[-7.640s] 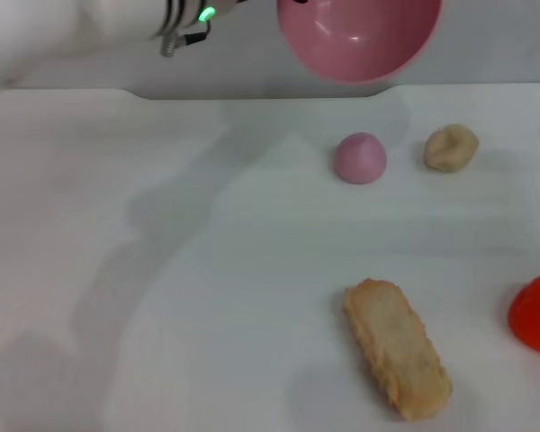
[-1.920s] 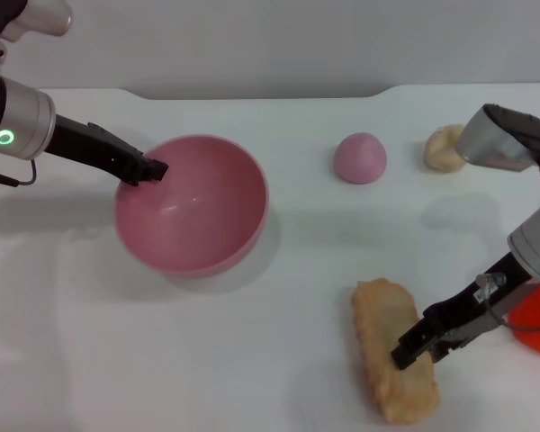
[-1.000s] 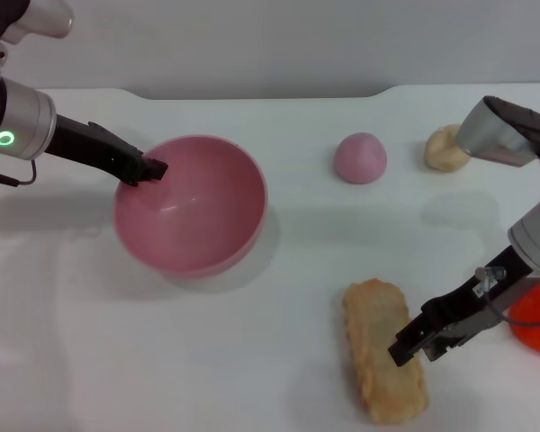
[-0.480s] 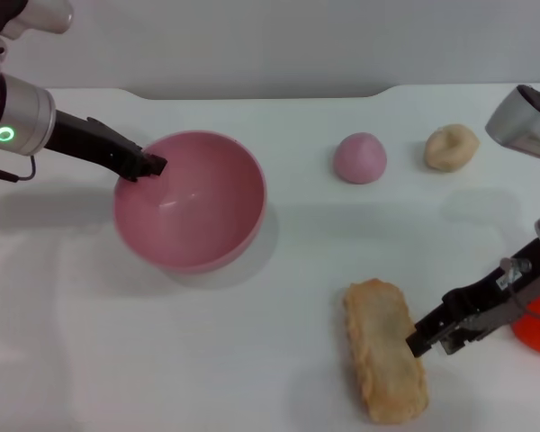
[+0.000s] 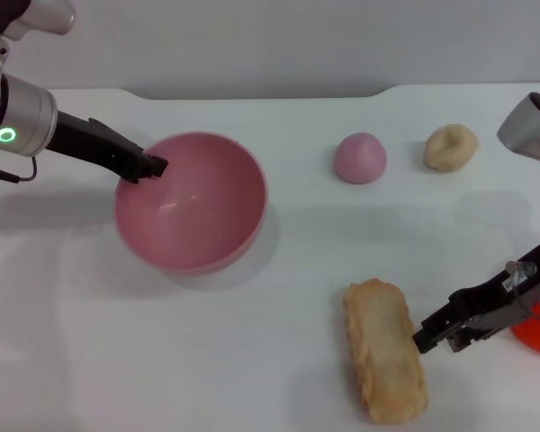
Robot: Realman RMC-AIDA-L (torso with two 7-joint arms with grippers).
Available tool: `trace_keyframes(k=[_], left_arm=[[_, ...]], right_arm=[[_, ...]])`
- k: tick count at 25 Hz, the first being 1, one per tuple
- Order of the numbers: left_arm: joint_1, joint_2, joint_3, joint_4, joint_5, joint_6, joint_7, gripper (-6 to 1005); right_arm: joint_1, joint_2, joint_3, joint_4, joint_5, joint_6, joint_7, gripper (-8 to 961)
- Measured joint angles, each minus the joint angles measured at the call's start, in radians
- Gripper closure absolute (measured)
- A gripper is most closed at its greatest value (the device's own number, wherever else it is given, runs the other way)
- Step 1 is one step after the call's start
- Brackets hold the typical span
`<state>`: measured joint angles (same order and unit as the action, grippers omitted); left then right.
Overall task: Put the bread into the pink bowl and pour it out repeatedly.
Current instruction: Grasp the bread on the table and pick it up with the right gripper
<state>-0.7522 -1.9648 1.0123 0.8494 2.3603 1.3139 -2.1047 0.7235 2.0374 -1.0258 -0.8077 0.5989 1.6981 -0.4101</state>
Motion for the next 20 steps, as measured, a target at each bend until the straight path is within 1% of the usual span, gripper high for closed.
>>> trace_keyframes(k=[10, 20], left_arm=[[-0.003, 0.0, 0.005, 0.003, 0.003, 0.008, 0.0, 925], [-0.004, 0.001, 0.022, 0.007, 0.003, 0.008, 0.0, 925]], right_arm=[[0.006, 0.007, 0.0, 0.002, 0.005, -0.036, -0.013, 446], [0.015, 0.023, -0.002, 0.003, 0.007, -0.079, -0.021, 452]])
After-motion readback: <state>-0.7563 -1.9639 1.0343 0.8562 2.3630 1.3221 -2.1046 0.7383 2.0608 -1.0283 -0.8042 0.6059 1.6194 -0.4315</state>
